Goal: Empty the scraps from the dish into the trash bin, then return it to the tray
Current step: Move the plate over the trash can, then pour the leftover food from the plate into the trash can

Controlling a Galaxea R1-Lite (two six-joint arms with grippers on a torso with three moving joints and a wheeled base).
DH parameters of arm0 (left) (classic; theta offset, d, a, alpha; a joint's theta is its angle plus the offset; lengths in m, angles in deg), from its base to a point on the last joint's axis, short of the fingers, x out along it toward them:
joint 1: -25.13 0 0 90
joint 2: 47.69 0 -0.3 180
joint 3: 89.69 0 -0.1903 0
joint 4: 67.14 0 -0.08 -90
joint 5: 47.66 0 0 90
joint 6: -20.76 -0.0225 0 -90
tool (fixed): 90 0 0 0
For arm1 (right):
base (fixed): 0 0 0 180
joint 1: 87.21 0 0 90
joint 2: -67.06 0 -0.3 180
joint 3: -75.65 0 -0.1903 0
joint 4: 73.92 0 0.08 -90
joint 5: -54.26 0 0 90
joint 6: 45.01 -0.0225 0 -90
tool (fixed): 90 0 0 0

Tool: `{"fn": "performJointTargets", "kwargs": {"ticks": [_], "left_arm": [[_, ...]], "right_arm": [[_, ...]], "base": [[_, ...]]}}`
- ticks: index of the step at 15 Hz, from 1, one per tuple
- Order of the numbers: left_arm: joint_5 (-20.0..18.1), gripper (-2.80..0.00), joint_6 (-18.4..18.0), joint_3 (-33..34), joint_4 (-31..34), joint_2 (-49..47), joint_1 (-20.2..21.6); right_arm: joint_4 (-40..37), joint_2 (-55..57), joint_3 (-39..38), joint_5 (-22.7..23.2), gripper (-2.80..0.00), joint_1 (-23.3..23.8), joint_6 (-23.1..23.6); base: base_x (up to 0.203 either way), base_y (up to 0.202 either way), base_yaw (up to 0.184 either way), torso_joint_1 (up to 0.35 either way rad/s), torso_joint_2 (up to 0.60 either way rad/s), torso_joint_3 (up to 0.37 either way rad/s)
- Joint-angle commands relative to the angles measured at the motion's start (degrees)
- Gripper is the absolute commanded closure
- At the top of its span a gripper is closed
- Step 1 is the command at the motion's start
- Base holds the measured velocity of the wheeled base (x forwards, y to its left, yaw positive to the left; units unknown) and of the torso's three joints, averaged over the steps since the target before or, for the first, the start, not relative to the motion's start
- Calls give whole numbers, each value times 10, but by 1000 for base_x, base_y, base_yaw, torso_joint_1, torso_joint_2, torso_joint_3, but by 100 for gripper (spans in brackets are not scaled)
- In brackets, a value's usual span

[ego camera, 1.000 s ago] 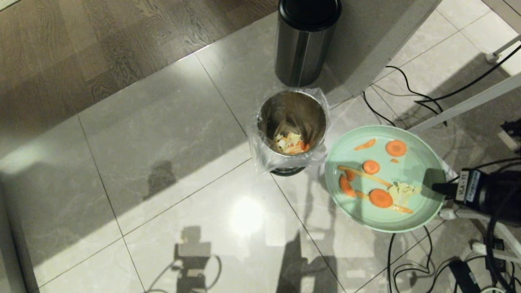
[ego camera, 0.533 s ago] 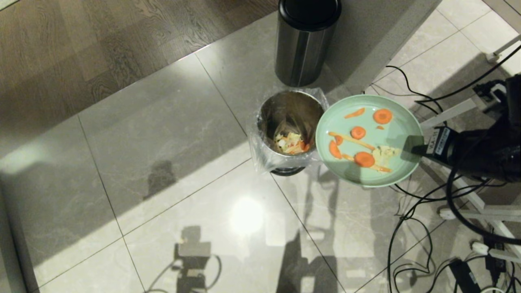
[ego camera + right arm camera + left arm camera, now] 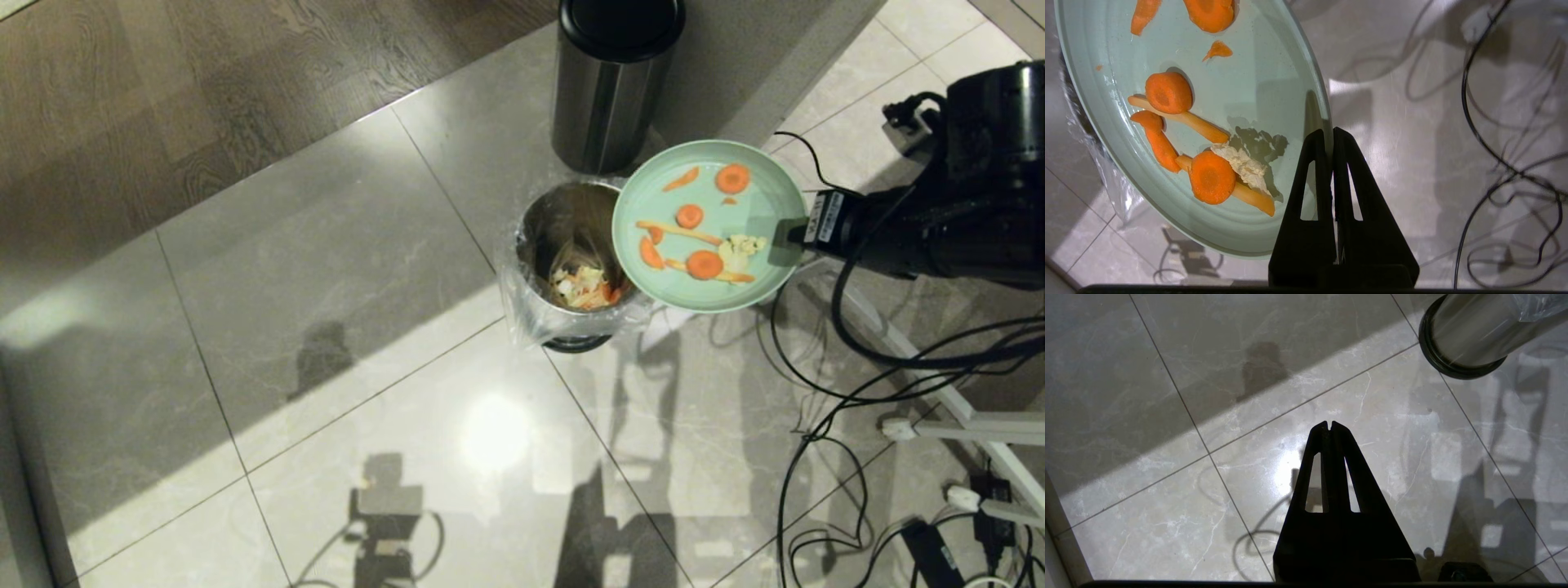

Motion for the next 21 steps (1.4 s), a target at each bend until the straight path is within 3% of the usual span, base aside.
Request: {"fn": "performJointTargets", "kwargs": {"ticks": [1,6,10,15,21], "left_arm": [[0,0,1,0,0,-1,-1],[0,0,1,0,0,-1,0],[0,0,1,0,0,-1,0],[0,0,1,0,0,-1,0],[0,0,1,0,0,-1,0]], "right_arm": [[-1,26,40,0,0,0,15],[-8,60,124,-1,0,-2,53],[3,70,136,-2,0,-6,135],[-3,103,210,-16,0,-30,148],[1,125,259,-19,0,-43,213]], "base": [[0,0,0,0,0,0],[0,0,0,0,0,0],[0,0,0,0,0,0],[0,0,0,0,0,0],[0,0,0,0,0,0]]}}
